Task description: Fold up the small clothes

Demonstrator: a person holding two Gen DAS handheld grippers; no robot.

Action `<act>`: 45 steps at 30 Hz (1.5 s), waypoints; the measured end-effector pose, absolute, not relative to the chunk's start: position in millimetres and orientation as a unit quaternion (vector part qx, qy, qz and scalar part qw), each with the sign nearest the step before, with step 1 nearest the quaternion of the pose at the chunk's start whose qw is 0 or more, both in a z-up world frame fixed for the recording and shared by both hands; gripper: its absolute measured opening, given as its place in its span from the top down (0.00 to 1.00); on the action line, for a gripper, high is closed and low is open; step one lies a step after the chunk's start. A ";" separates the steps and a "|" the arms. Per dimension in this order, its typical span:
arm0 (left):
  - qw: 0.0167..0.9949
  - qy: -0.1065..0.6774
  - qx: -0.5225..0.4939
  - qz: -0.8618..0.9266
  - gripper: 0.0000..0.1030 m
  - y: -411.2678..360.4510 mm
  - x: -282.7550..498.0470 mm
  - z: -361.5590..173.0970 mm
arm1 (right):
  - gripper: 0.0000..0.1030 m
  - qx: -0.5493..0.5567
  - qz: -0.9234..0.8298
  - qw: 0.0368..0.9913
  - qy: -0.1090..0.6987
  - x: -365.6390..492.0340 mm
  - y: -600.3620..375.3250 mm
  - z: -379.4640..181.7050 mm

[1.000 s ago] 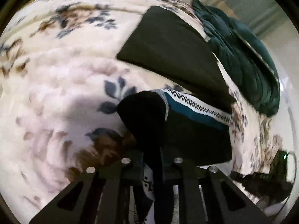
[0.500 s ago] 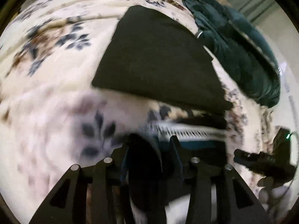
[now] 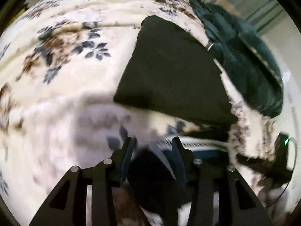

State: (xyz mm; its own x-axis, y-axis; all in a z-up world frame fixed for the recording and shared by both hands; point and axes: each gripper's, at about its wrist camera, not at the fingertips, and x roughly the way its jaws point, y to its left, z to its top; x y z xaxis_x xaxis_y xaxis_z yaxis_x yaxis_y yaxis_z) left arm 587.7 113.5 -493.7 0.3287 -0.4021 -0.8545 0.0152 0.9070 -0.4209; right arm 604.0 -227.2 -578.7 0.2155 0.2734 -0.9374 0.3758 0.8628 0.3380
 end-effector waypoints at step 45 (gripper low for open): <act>0.737 0.606 -0.257 -0.156 0.32 141.2 413.2 -495.0 | 0.45 0.334 0.019 0.678 0.654 389.4 -221.7 -567.9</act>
